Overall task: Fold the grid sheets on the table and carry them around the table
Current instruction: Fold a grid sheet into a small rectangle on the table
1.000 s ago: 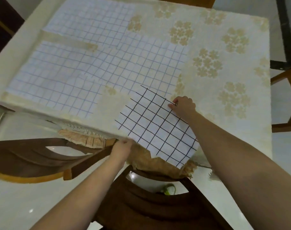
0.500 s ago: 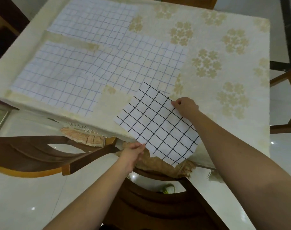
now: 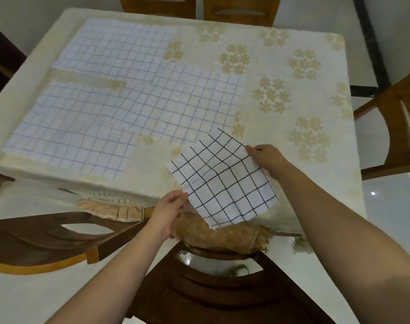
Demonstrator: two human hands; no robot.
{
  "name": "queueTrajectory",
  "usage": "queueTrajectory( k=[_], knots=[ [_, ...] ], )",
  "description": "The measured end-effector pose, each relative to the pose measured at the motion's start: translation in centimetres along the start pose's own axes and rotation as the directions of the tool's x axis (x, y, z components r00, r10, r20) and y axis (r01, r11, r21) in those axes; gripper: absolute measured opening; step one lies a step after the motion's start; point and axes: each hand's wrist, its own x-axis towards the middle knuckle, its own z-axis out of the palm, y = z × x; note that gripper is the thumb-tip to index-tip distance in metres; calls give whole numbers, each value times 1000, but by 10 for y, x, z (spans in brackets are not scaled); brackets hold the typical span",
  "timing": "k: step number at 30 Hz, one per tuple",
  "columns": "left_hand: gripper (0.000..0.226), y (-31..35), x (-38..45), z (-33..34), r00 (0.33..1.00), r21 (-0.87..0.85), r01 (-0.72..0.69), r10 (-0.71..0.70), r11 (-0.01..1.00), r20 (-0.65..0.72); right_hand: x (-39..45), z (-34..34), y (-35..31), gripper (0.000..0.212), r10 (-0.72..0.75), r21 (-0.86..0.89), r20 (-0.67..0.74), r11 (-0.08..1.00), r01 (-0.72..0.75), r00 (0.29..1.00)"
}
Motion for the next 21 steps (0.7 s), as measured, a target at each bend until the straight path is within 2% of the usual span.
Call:
queueTrajectory(
  k=[7, 11, 15, 21],
  knots=[
    [4, 44, 0, -13, 981, 14, -191, 191, 982, -43, -26, -9, -6, 40, 3, 267, -55, 964, 12, 998],
    [5, 68, 0, -27, 965, 60, -261, 263, 963, -12, -43, -14, -12, 35, 30, 380, -63, 925, -4, 998],
    [21, 86, 7, -38, 947, 124, -322, 321, 939, 30, -58, -15, -14, 26, 9, 447, -91, 894, 33, 996],
    [18, 119, 11, -44, 923, 173, -385, 373, 907, 96, -72, -13, -20, 30, -19, 488, -219, 864, 127, 975]
  ],
)
